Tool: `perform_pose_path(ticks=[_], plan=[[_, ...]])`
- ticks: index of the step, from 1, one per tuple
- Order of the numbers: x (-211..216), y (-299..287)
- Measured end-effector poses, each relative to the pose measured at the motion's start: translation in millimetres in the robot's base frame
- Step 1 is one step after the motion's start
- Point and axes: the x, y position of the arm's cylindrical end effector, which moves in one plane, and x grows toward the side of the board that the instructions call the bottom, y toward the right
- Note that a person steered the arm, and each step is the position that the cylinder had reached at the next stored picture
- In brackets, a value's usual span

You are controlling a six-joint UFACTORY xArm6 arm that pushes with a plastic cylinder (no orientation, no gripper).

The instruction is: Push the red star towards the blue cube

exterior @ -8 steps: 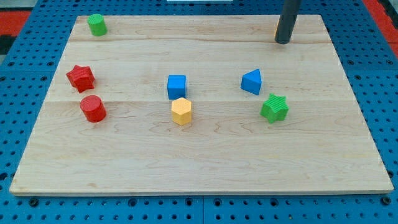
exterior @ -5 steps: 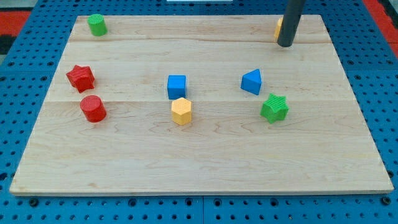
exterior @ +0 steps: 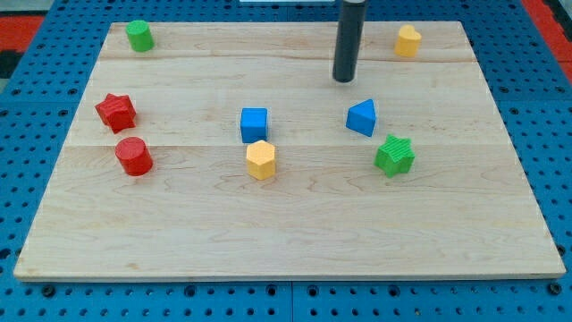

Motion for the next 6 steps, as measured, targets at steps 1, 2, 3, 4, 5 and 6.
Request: perform_pose_path(ticks=[1, 2, 3, 4, 5, 6], plan=[[13, -33], [16, -74], [16, -113], [22, -153], [15, -186], [15, -229]])
